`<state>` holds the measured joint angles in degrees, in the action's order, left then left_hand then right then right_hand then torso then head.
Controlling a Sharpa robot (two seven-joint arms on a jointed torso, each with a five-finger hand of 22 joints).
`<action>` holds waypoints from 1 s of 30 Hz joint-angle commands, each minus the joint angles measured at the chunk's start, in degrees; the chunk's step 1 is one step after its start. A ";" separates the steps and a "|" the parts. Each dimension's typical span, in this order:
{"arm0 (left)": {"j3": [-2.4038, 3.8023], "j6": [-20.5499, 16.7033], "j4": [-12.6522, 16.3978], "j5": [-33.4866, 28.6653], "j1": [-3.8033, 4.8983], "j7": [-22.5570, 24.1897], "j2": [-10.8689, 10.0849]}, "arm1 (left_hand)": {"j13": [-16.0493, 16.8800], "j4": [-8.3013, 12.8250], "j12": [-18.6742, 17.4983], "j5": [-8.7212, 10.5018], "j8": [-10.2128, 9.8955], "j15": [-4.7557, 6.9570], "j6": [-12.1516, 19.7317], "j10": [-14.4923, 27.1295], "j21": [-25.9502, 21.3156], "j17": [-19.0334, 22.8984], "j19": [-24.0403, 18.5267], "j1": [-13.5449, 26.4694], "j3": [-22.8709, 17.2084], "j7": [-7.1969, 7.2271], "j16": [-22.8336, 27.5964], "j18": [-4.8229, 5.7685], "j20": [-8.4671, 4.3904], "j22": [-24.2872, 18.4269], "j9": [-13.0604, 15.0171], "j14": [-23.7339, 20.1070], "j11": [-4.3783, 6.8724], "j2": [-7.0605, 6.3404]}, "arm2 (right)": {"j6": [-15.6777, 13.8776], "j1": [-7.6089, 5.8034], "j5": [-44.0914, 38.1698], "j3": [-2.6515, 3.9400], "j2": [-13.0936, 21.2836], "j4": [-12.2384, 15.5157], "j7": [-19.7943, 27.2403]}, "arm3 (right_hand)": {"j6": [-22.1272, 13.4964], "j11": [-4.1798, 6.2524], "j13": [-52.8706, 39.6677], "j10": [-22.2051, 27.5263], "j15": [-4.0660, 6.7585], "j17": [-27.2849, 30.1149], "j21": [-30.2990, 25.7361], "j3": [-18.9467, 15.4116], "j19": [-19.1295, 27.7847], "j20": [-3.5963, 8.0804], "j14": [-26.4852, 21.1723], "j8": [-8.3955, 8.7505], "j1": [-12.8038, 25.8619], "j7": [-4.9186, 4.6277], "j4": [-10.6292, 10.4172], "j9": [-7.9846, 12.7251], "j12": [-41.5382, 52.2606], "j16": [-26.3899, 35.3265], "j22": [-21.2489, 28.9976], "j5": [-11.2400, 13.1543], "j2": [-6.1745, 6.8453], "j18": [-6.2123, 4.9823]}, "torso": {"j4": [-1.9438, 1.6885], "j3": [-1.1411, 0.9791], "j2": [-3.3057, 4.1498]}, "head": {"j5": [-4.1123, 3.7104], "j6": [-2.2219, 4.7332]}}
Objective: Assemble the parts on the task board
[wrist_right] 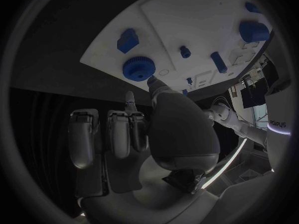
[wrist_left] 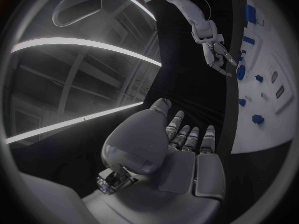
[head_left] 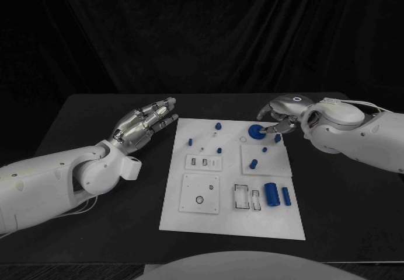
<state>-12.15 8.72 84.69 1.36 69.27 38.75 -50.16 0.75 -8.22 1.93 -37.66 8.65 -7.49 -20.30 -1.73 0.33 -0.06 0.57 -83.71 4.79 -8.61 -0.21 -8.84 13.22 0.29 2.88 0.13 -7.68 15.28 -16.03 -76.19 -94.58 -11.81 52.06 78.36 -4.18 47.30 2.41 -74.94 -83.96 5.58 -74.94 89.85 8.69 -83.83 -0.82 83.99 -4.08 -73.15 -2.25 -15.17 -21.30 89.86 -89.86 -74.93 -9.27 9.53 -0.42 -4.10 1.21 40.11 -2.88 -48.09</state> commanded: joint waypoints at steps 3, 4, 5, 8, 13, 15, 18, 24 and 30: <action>0.05 0.87 0.20 0.09 0.10 0.83 -0.06 | 0.08 0.11 0.33 -0.34 0.38 -0.37 -0.40 -0.13 0.14 0.06 0.00 -0.58 -0.33 -0.92 0.21 -1.11 0.54 0.09 0.05 -0.13 -0.36 0.10 | 0.21 0.37 0.09 0.02 -0.30 -0.21 -0.61 | 1.04 0.17 -15.06 -6.04 0.10 -15.06 0.15 0.31 -6.17 -0.01 6.01 -0.19 -1.71 0.10 -0.71 0.47 0.14 -0.14 -15.07 -1.85 -0.04 0.42 | -0.07 -0.03 -0.03 | -0.17 -0.18; 0.05 0.89 0.21 0.09 0.10 0.85 -0.07 | 0.08 0.11 0.33 -0.34 0.38 -0.37 -0.40 -0.13 0.14 0.06 0.00 -0.58 -0.33 -0.92 0.21 -1.11 0.54 0.09 0.05 -0.13 -0.36 0.10 | 0.16 0.39 0.09 0.02 -0.39 -0.29 -0.48 | 1.13 0.18 -15.06 -6.04 0.09 -15.06 0.15 0.32 -6.17 -0.01 6.01 -0.22 -1.84 0.09 -0.74 0.52 0.14 -0.14 -15.07 -2.10 -0.08 0.42 | -0.07 -0.02 -0.03 | -0.17 -0.18; 0.05 0.90 0.22 0.09 0.10 0.86 -0.08 | 0.08 0.11 0.33 -0.34 0.38 -0.37 -0.40 -0.13 0.14 0.06 0.00 -0.58 -0.33 -0.92 0.21 -1.11 0.54 0.09 0.05 -0.13 -0.36 0.10 | 0.11 0.41 0.09 0.02 -0.46 -0.36 -0.39 | 1.18 0.17 -15.06 -6.04 0.10 -15.06 0.15 0.32 -6.17 -0.01 6.01 -0.23 -1.91 0.09 -0.77 0.54 0.14 -0.14 -15.07 -2.24 -0.10 0.42 | -0.03 0.01 -0.01 | -0.24 -0.23; 0.05 0.95 0.28 0.09 0.10 0.93 -0.09 | 0.08 0.11 0.33 -0.34 0.38 -0.37 -0.40 -0.13 0.14 0.06 0.00 -0.58 -0.33 -0.92 0.21 -1.11 0.54 0.09 0.05 -0.13 -0.36 0.10 | -0.10 0.49 0.09 0.02 -0.66 -0.57 -0.22 | 1.47 -0.02 -15.06 -6.04 -0.02 -15.06 0.15 -0.24 -6.17 -0.08 6.01 -0.29 -1.60 -0.18 -1.29 0.76 0.14 -0.14 -15.07 -0.91 0.31 0.42 | 0.08 0.02 0.03 | -0.21 -0.33; 0.05 1.01 0.32 0.09 0.09 0.96 -0.13 | 0.08 0.18 0.33 -0.34 0.45 -0.41 -0.51 -0.13 0.15 0.06 0.01 -0.60 -0.44 -0.93 0.21 -1.10 0.58 0.10 0.06 -0.13 -0.38 0.13 | -0.20 0.78 0.09 0.02 -1.08 -1.06 -0.14 | 1.81 -0.19 -15.06 -6.04 -0.17 -15.06 0.15 -0.19 -6.17 -0.21 6.01 -0.38 -2.05 -0.40 -1.23 0.99 0.14 -0.14 -15.07 -0.94 0.09 0.42 | 0.12 0.03 0.13 | -0.22 -0.49; 0.05 1.03 0.32 0.09 0.09 0.96 -0.12 | 0.08 0.18 0.33 -0.34 0.45 -0.41 -0.51 -0.13 0.15 0.06 0.01 -0.60 -0.44 -0.93 0.21 -1.10 0.58 0.10 0.06 -0.13 -0.38 0.13 | -0.18 0.87 0.09 0.02 -1.20 -1.17 -0.17 | 2.01 -0.26 -15.06 -6.04 -0.23 -15.06 0.15 -0.01 -6.17 -0.26 6.01 -0.45 -2.48 -0.44 -1.10 1.06 0.14 -0.14 -15.07 -1.88 -0.14 0.42 | 0.12 0.03 0.14 | -0.25 -0.53; 0.05 1.07 0.39 0.09 0.09 1.00 -0.12 | 0.08 0.18 0.33 -0.34 0.45 -0.41 -0.51 -0.13 0.15 0.06 0.01 -0.60 -0.44 -0.93 0.21 -1.10 0.58 0.10 0.06 -0.13 -0.38 0.13 | -0.16 1.14 0.09 0.02 -1.48 -1.43 -0.17 | 2.54 -0.43 -15.06 -6.04 -0.36 -15.06 0.15 0.43 -6.17 -0.39 6.01 -0.62 -3.45 -0.65 -0.66 1.19 0.14 -0.14 -15.07 -4.67 -0.69 0.42 | 0.04 0.02 0.11 | -0.38 -0.68; 0.05 1.14 0.53 0.09 0.09 0.99 -0.14 | 0.08 0.21 0.33 -0.35 0.46 -0.42 -0.52 -0.13 0.15 0.06 0.01 -0.61 -0.50 -0.93 0.21 -1.10 0.60 0.09 0.06 -0.13 -0.38 0.15 | 0.47 1.61 0.09 0.02 -2.20 -2.25 -0.21 | 2.77 -0.54 -15.06 -6.04 -0.45 -15.06 0.15 0.46 -6.17 -0.47 6.01 -0.69 -3.62 -0.83 -0.50 1.26 0.14 -0.14 -15.07 -5.42 -0.79 0.42 | 0.03 0.01 0.11 | -0.38 -0.86; 0.05 1.15 0.68 0.09 0.09 0.96 -0.23 | 0.08 0.21 0.33 -0.35 0.46 -0.42 -0.52 -0.13 0.15 0.06 0.01 -0.61 -0.50 -0.93 0.21 -1.10 0.60 0.09 0.06 -0.13 -0.38 0.15 | 1.14 1.89 0.09 0.03 -2.75 -3.14 -0.34 | 3.34 -0.77 -15.06 -6.04 -0.62 -15.06 0.15 0.44 -6.17 -0.59 6.01 -0.93 -3.66 -1.12 -0.45 1.24 0.14 -0.14 -15.07 -5.16 -0.90 0.42 | -0.02 0.00 0.05 | -0.29 -1.09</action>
<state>-12.15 9.15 85.19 1.44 69.27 38.77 -50.40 0.74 -7.98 1.93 -37.66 8.93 -7.48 -20.49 -1.73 0.34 -0.08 0.58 -83.71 4.55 -8.39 -0.21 -8.84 13.63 0.33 2.87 0.12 -7.68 15.28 -15.79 -74.47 -94.41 -11.81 49.38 75.43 -4.04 50.20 2.03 -74.92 -83.93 5.22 -74.92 89.85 8.94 -84.04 -1.02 83.96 -4.66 -76.40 -3.50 -15.73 -20.10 89.85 -89.86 -74.91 -14.60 8.82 -0.43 -4.07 1.22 40.20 -3.21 -49.09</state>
